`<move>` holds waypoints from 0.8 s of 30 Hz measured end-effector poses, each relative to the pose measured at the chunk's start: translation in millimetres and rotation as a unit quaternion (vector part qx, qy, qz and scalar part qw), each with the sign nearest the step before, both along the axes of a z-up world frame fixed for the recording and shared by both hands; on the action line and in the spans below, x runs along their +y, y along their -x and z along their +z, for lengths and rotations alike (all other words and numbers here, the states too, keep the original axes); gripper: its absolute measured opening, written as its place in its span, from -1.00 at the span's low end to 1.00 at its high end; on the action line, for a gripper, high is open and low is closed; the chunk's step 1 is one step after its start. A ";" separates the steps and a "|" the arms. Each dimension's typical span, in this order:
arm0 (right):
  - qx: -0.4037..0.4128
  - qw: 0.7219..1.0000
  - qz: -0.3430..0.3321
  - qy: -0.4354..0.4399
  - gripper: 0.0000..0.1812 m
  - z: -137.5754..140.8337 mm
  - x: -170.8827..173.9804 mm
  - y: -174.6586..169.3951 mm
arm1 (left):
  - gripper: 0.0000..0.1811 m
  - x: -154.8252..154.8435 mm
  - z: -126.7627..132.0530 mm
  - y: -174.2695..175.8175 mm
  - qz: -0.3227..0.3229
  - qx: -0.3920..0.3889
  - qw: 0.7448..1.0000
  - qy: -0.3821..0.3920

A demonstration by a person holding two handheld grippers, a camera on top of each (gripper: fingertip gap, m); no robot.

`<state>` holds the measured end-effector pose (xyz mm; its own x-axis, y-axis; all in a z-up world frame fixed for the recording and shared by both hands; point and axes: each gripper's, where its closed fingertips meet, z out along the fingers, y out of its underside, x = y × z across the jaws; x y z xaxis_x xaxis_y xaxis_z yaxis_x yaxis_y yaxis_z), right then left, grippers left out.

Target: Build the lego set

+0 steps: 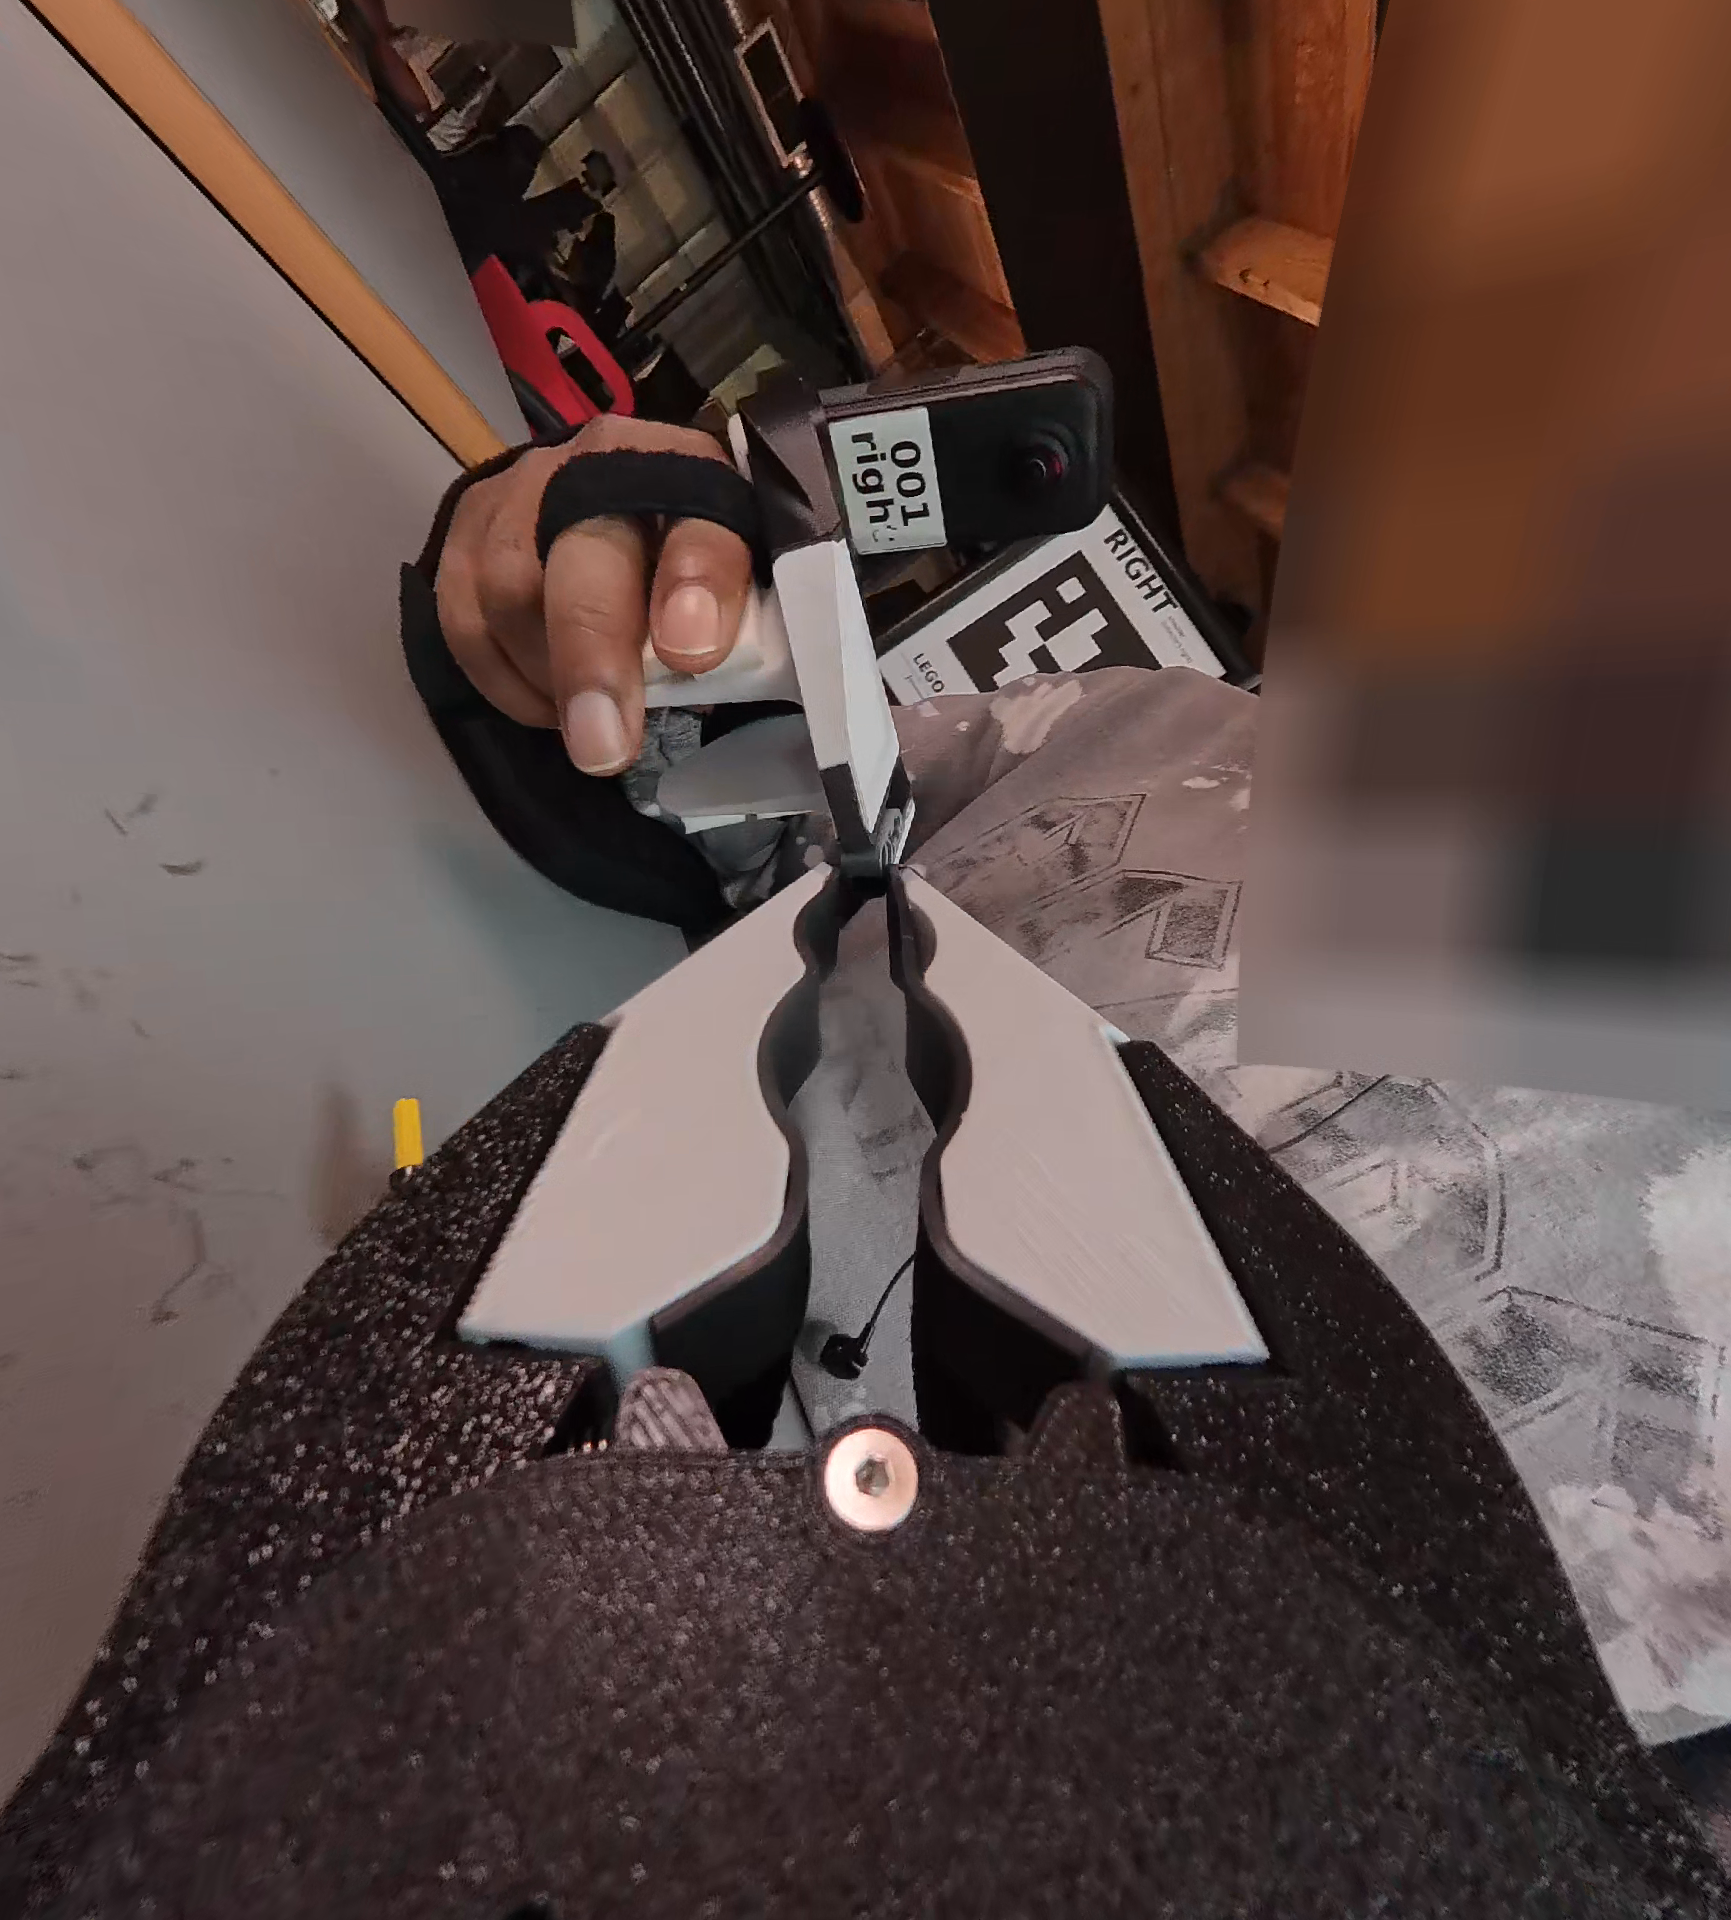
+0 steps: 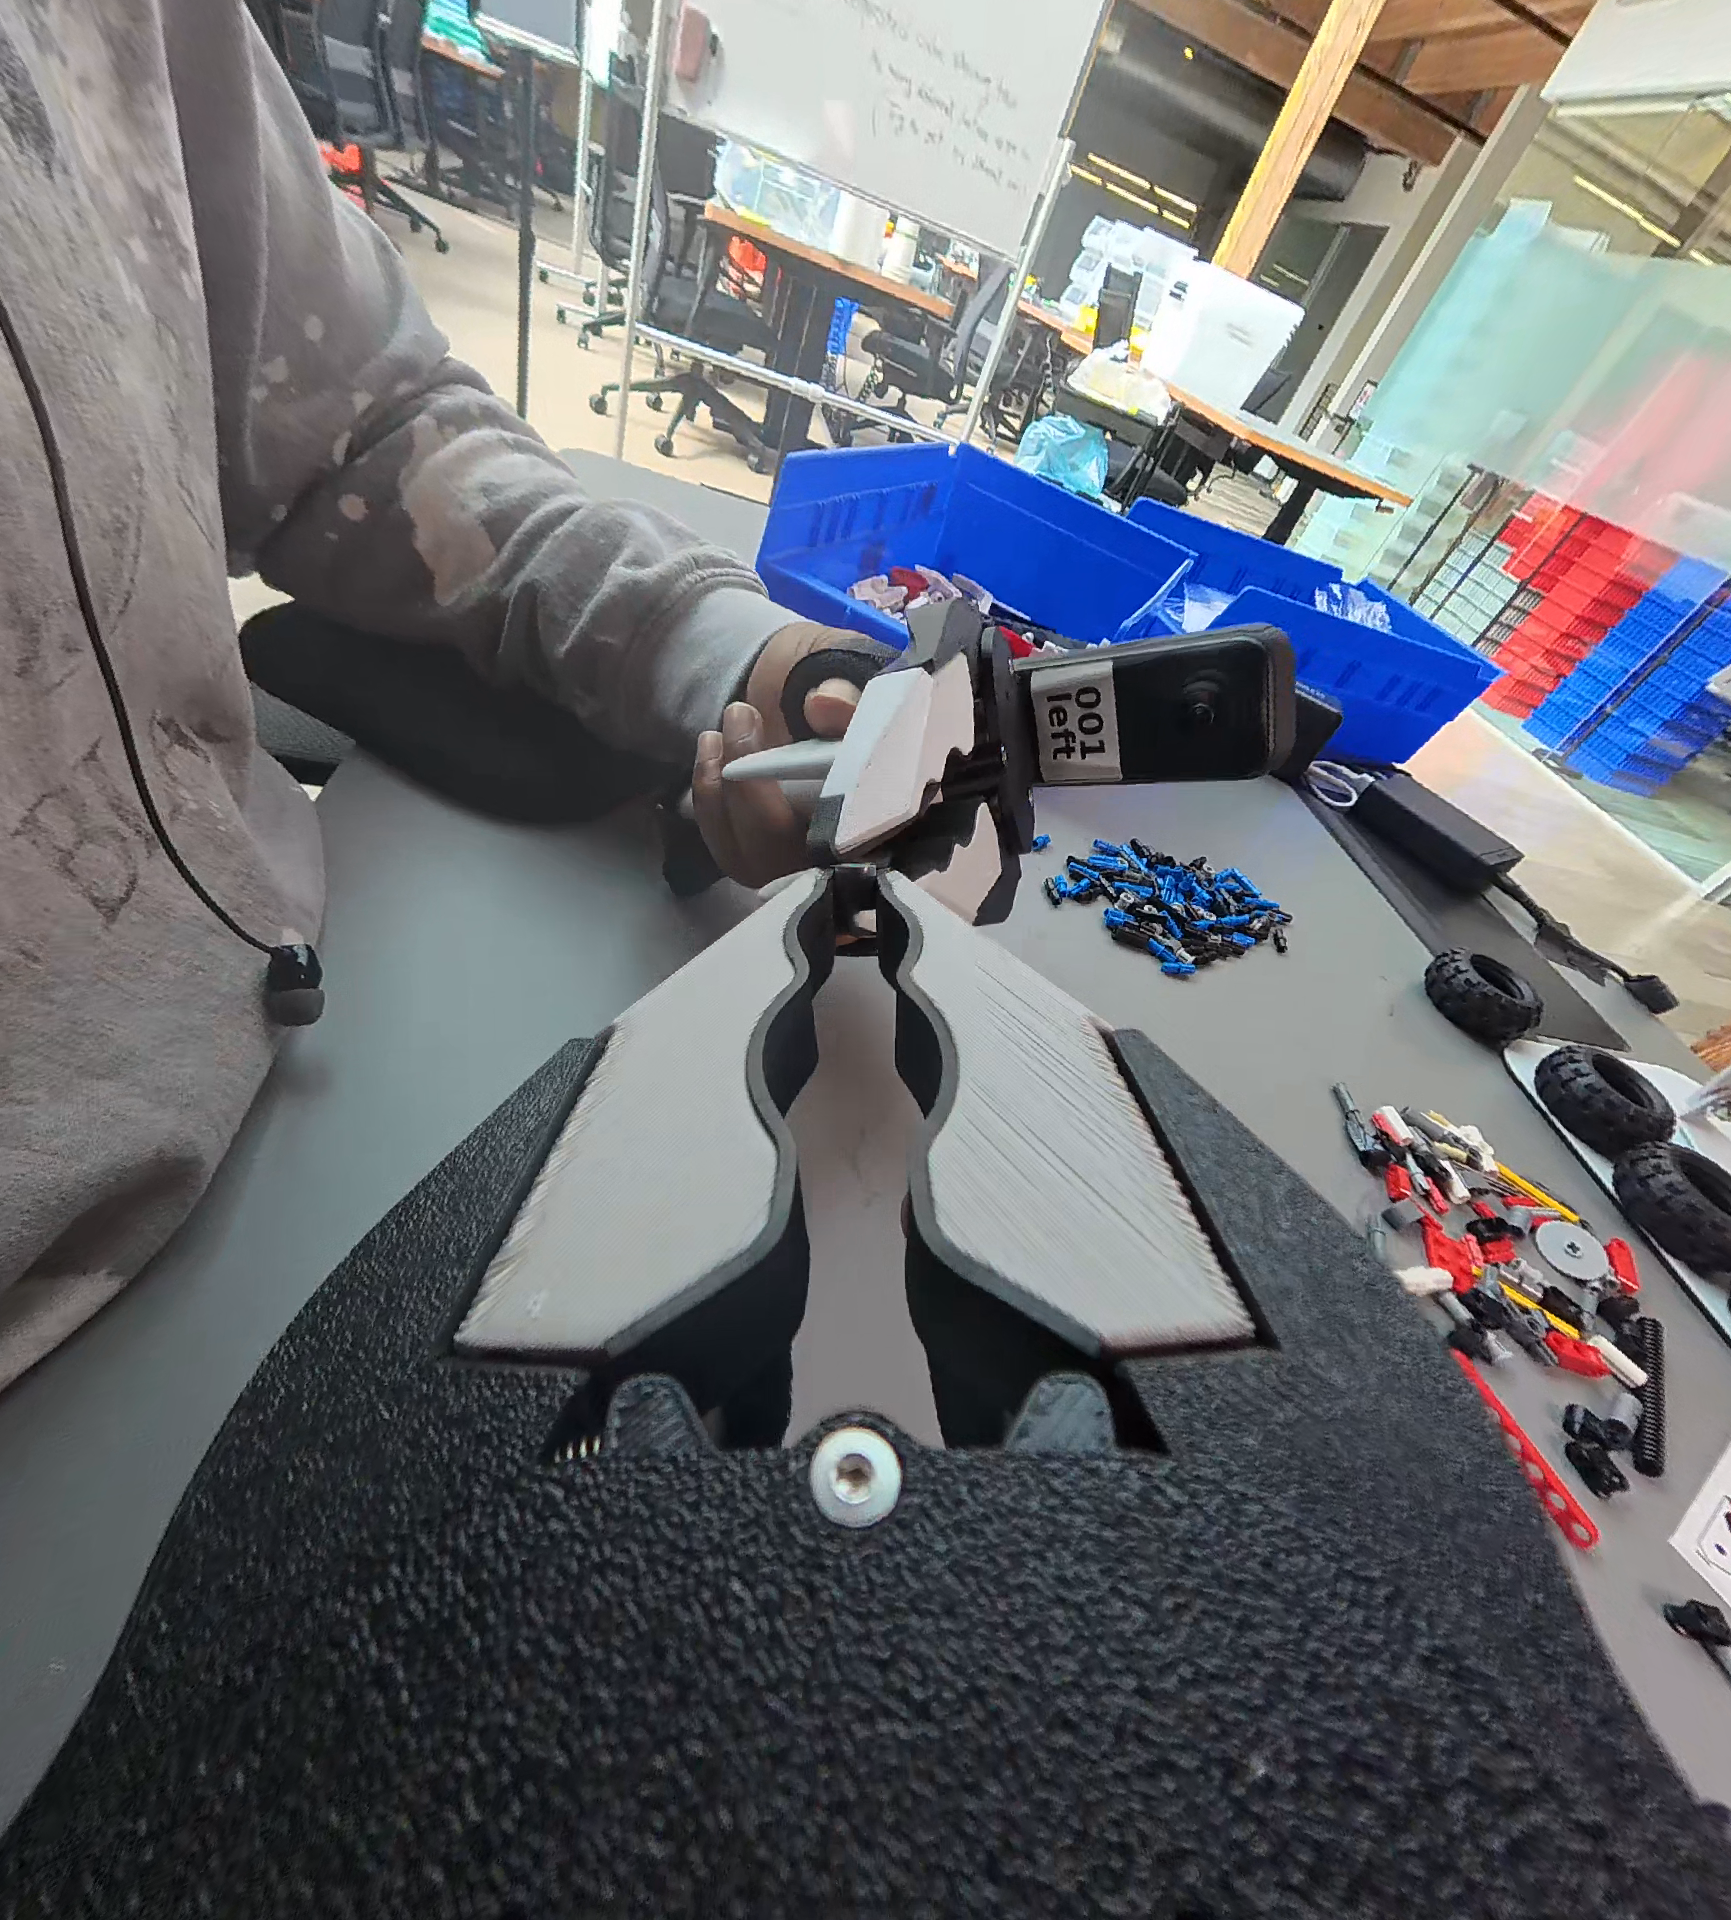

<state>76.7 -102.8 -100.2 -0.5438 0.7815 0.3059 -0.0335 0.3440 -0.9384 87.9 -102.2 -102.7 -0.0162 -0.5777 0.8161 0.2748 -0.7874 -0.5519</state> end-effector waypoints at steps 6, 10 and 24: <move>-0.022 1.000 0.009 0.009 -0.92 -7.1 -1.2 0.4 | -0.93 3.8 -3.5 5.9 0.018 0.014 1.000 0.000; -0.020 1.000 0.010 0.009 -0.92 -7.4 -2.5 0.0 | -0.93 2.6 -4.3 5.5 0.018 0.020 1.000 -0.009; -0.052 0.997 -0.050 0.018 -0.92 -21.0 22.9 11.5 | -0.97 29.7 -24.1 18.0 0.132 0.132 0.982 -0.019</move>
